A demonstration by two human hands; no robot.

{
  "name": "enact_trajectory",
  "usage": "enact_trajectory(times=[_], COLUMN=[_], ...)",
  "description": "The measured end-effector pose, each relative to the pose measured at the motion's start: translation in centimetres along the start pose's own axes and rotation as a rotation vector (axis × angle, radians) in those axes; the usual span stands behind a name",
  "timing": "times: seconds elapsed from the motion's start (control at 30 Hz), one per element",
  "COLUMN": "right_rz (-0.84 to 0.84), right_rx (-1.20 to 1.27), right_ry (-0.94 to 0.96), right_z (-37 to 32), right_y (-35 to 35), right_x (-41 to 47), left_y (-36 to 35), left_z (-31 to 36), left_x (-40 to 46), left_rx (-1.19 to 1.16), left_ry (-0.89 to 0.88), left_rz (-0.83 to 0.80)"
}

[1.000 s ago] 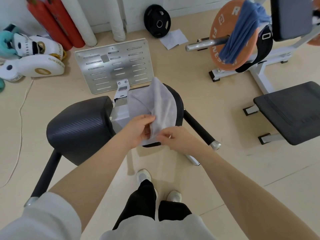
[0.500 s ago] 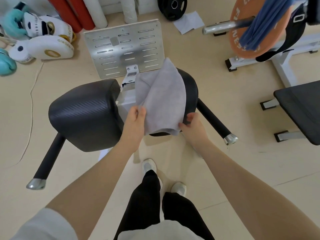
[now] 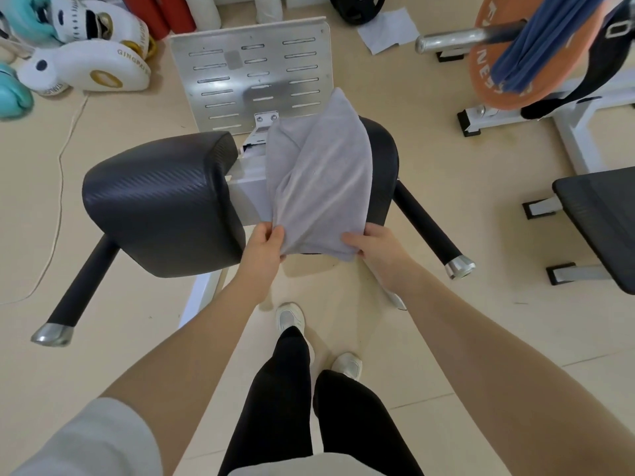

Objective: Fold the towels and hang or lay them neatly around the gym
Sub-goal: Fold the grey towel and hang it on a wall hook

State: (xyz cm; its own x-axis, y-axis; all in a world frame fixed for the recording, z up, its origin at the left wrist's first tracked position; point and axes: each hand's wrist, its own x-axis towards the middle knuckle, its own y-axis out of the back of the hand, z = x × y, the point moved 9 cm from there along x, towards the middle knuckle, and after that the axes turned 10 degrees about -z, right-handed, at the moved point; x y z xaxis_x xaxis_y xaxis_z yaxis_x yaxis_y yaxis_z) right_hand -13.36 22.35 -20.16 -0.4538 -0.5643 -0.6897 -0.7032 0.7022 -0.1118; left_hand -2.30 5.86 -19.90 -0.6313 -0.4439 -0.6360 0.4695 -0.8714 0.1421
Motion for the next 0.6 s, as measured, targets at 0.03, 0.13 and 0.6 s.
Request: enact_trajectory(times=[0.03, 0.13, 0.6], right_rz=[-0.026, -0.027, 0.352], right_rx=[0.052, 0.17, -0.661], right_ry=[-0.006, 0.019, 0.395], right_z=[0.0, -0.1, -3.6], right_y=[-0.1, 0.2, 1.5], right_x=[-0.2, -1.0, -7.0], left_y=[-0.3, -0.2, -1.0], left_z=[-0.2, 0.0, 1.5], left_x=[-0.1, -0.6, -3.7], left_rx=[-0.04, -0.069, -0.364], left_ry=[0.034, 0.05, -0.152], left_rz=[-0.027, -0.035, -0.041])
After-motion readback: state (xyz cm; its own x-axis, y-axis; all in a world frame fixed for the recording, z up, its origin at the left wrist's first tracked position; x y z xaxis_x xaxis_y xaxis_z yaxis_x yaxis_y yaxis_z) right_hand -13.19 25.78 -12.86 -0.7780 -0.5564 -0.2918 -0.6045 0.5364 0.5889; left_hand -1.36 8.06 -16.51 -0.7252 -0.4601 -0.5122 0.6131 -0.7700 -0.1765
